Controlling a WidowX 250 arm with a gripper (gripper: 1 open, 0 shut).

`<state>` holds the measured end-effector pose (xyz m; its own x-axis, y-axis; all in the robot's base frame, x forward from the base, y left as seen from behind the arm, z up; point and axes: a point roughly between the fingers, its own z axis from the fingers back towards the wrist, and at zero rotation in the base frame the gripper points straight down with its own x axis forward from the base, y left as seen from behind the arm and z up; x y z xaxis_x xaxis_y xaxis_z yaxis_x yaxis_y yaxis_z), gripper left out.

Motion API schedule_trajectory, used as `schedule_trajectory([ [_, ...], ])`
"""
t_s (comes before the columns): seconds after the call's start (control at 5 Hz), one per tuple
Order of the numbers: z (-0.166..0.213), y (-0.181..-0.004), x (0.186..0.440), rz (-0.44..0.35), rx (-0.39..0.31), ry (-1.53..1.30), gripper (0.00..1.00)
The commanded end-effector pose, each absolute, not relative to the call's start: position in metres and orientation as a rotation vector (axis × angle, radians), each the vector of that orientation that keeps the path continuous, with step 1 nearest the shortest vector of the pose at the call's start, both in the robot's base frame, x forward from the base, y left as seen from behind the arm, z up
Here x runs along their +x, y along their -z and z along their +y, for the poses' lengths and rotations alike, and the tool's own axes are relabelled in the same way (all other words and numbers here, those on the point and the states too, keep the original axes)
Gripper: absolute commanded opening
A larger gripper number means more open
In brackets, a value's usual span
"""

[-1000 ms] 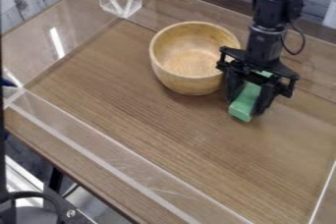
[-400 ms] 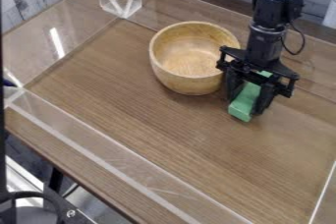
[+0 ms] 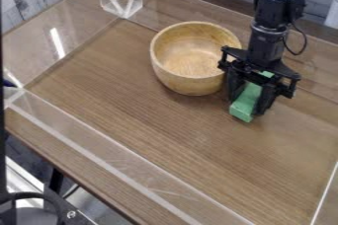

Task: Put the green block in the brown bowl

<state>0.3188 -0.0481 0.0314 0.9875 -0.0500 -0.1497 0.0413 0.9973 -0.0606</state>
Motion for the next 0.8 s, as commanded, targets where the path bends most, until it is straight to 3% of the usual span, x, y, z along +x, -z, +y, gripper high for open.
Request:
schedule_trajectory([
  [0.0, -0.042, -0.053, 0.328, 0.083, -0.067, 0.053, 0.0],
  [0.4, -0.035, -0.073, 0.325, 0.047, -0.072, 0.06, 0.0],
  [0.6, -0.03, -0.092, 0.322, 0.009, -0.073, 0.057, 0.0],
])
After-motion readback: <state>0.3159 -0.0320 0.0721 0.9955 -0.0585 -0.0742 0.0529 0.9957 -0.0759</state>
